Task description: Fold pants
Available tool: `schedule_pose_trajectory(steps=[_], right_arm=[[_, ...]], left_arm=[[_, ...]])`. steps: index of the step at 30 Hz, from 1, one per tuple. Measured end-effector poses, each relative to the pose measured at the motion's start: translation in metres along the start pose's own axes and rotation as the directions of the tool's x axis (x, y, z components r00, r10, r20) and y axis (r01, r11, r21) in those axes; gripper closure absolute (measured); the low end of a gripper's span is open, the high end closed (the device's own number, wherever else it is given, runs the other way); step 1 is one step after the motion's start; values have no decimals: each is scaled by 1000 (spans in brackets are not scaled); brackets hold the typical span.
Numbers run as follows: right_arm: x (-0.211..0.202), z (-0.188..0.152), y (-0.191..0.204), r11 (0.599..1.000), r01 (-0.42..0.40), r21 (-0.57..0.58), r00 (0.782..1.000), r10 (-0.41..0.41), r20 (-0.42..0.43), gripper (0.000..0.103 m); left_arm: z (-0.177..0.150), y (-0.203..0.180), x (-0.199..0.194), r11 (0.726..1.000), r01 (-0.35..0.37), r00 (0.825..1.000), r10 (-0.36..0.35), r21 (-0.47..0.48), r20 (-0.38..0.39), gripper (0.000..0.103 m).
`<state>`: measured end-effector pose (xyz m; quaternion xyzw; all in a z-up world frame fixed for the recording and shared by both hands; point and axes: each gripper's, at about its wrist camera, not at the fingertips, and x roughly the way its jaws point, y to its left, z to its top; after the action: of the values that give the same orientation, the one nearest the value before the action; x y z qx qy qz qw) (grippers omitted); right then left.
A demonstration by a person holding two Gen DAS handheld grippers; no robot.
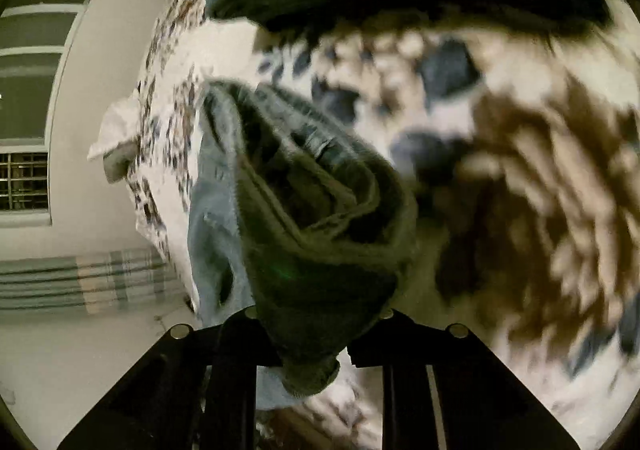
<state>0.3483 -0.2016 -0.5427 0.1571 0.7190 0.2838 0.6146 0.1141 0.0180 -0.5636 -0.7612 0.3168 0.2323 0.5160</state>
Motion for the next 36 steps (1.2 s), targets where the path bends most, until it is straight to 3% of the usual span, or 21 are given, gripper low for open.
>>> schedule_pose_trajectory(steps=[1, 3, 4, 9, 10, 15, 20, 28, 32, 36], right_arm=[[5, -2, -2, 1000, 4, 5, 1000, -4, -18, 70], [12, -3, -19, 999, -3, 40, 999, 5, -38, 51], [15, -2, -27, 998, -15, 57, 999, 18, -38, 47], [37, 6, -43, 986, -100, 134, 995, 103, -16, 45], [39, 5, -42, 986, -93, 136, 995, 95, -5, 46], [26, -11, -21, 995, -19, 102, 998, 13, 60, 82], [-12, -21, 11, 995, -23, 100, 995, 12, 102, 85], [-85, -24, 64, 986, -93, 139, 984, 70, 162, 87], [-136, -3, 97, 984, -118, 131, 967, 84, 241, 87], [-197, 26, 119, 980, -152, 130, 930, 97, 355, 87]], left_arm=[[-6, 11, 8, 1000, -1, 1000, 1, -17, -5, 81], [4, 25, 22, 994, 48, 998, -50, -94, -24, 78], [5, 29, 23, 991, 65, 997, -68, -117, -23, 77], [11, 30, 31, 985, 86, 996, -85, -152, 13, 75], [11, 26, 32, 987, 78, 997, -76, -144, 18, 76], [3, -2, 22, 999, 34, 999, -33, -26, 37, 93], [-2, -49, -9, 998, 16, 999, -18, 64, 30, 95], [-3, -119, -49, 978, 31, 999, -34, 208, 11, 95], [-4, -166, -58, 956, 53, 999, -52, 290, -14, 95], [-8, -251, -39, 924, 117, 993, -95, 365, -76, 95]])
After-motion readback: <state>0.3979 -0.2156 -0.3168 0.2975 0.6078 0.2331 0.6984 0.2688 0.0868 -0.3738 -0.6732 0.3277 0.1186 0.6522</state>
